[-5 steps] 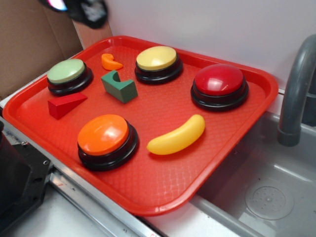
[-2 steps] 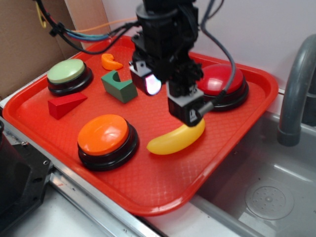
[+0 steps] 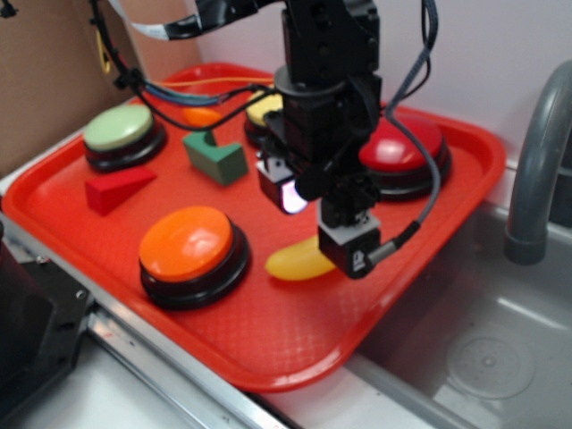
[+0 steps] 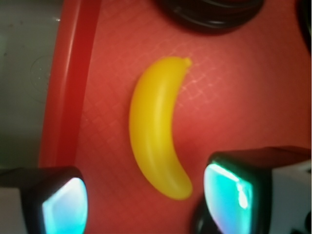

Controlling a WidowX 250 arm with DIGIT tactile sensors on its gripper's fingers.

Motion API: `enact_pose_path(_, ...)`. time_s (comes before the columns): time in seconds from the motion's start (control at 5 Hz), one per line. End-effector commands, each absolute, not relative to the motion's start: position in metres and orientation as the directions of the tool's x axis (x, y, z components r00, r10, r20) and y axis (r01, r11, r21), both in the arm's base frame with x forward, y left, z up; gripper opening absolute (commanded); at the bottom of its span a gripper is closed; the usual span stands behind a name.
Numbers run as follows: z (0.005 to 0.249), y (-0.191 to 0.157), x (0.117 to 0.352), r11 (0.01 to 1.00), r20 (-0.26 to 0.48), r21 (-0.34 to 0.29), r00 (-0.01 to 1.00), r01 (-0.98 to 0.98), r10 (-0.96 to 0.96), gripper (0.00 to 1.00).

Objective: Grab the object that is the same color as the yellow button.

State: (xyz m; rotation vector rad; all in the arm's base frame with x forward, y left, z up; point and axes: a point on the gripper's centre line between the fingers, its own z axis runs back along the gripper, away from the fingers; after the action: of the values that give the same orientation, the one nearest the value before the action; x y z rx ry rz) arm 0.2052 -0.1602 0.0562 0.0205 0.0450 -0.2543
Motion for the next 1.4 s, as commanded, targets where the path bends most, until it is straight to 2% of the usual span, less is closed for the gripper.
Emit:
enact_pose_path(0.0,0.052,-0.155,0.212,0.954,-0.029,0.065,0.956,0.293,-0.291,1.00)
enact_pose_path(0.4,0.041,-0.149,0.208,0.943,-0.029,0.089,0.947,0.321,-0.319,1.00)
enact_pose_path(0.8,0.026,-0.153,0.209,0.936,-0.041,0.054,0.937,0.349,-0.347,1.00)
enact_pose_path(1.0,0.023,-0.154,0.209,0.929,-0.039,0.045,0.930,0.366,-0.365,0.00)
enact_pose_path(1.2,0.024,-0.153,0.209,0.927,-0.033,0.045,0.928,0.371,-0.370,0.00)
